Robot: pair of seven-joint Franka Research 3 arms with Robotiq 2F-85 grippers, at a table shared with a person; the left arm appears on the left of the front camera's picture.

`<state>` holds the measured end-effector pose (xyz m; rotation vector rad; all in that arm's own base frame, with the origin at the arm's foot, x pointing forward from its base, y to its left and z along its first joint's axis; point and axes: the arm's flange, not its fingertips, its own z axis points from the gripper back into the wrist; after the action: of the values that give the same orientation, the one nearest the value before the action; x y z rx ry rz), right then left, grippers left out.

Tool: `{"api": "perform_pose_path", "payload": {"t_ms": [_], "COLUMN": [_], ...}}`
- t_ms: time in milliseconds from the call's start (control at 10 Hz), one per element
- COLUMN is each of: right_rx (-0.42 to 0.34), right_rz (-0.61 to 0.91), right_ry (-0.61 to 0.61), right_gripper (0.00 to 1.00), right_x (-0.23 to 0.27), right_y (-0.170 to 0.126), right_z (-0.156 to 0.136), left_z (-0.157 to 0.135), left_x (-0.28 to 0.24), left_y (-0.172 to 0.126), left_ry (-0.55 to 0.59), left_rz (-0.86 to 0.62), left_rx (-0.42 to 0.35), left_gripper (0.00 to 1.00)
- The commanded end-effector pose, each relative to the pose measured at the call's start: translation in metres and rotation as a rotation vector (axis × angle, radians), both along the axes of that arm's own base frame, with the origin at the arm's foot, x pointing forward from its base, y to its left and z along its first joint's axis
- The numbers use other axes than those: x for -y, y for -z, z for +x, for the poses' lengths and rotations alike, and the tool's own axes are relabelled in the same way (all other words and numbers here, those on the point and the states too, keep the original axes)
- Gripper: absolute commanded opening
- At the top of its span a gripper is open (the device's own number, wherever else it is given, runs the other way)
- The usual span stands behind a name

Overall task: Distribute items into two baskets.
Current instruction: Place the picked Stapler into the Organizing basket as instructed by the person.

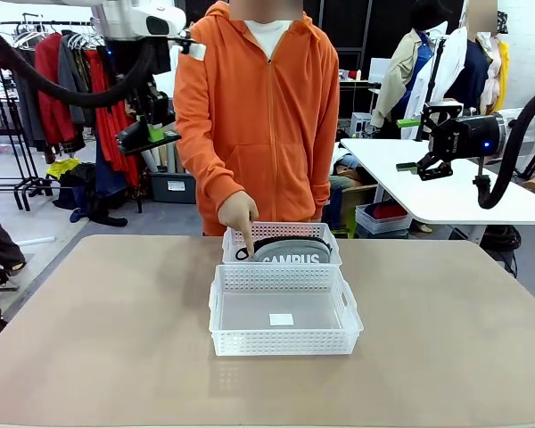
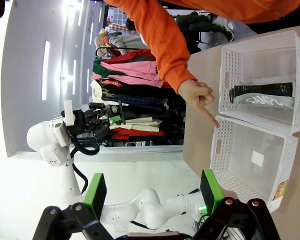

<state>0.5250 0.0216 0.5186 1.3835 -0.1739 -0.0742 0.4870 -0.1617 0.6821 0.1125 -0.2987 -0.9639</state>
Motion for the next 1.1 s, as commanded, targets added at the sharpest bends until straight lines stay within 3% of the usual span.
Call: {"api": "perform_pose_path", "payload": {"t_ms": [0, 200, 400, 1000], "right_rx": [0.006, 0.006, 0.006, 0.006], "right_rz": [0.022, 0.022, 0.022, 0.022], "right_ry": [0.008, 0.008, 0.008, 0.008], "right_gripper": [1.00, 1.00, 1.00, 1.00], "right_x": [0.000, 0.000, 0.000, 0.000], "right_y": [-0.003, -0.003, -0.003, -0.003], "right_z": [0.000, 0.000, 0.000, 0.000], "left_z": [-0.003, -0.013, -0.020, -0.014], "left_x": [0.006, 0.028, 0.037, 0.047], "left_y": [-0.001, -0.004, -0.004, -0.006], "left_ry": [0.201, 0.342, 0.386, 0.355], "left_rz": [-0.021, -0.014, -0.009, 0.010], "left_rx": [0.031, 0.062, 0.068, 0.055], "left_gripper": [0.00, 0.00, 0.00, 0.00]}}
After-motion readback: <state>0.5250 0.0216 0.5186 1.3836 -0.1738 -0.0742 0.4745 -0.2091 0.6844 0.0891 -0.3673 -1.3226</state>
